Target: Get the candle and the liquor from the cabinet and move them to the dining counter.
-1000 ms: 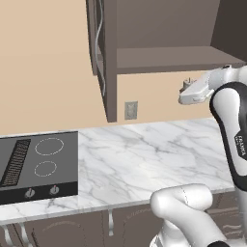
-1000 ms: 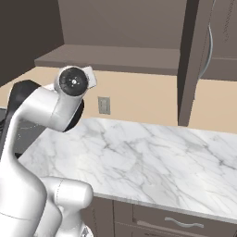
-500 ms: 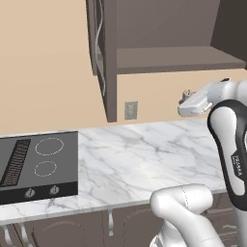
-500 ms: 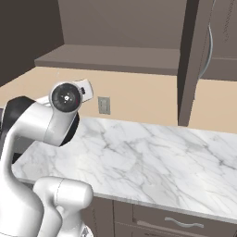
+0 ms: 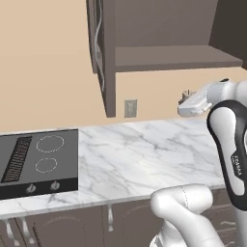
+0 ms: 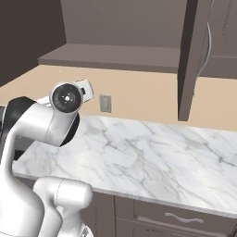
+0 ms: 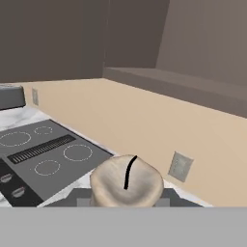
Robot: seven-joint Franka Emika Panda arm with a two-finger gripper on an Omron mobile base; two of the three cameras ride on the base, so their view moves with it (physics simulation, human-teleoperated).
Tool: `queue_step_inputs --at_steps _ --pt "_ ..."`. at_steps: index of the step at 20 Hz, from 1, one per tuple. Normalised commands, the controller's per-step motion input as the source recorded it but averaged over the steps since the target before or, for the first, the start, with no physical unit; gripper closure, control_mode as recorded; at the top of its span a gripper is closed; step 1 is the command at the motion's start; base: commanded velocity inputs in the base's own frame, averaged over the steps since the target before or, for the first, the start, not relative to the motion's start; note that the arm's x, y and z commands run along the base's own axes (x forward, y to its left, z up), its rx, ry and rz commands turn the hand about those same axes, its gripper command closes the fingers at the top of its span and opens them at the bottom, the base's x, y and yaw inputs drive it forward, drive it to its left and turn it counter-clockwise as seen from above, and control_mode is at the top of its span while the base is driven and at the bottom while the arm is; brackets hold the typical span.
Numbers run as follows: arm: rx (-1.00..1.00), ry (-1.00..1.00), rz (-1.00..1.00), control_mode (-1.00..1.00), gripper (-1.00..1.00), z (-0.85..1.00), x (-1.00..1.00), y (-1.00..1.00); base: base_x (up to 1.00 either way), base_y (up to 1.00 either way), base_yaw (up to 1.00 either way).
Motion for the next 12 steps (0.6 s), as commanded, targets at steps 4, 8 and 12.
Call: queue_step_inputs --at_steps 4,8,12 --pt "0.0 0.0 0.0 1.0 1.0 0.0 0.0 0.0 -0.73 0.0 0.02" --pt "0.0 0.0 0.0 1.0 1.0 0.0 0.0 0.0 -0.8 0.0 0.04" --pt "0.0 0.0 0.0 1.0 1.0 0.0 0.0 0.0 -0.78 0.0 0.07"
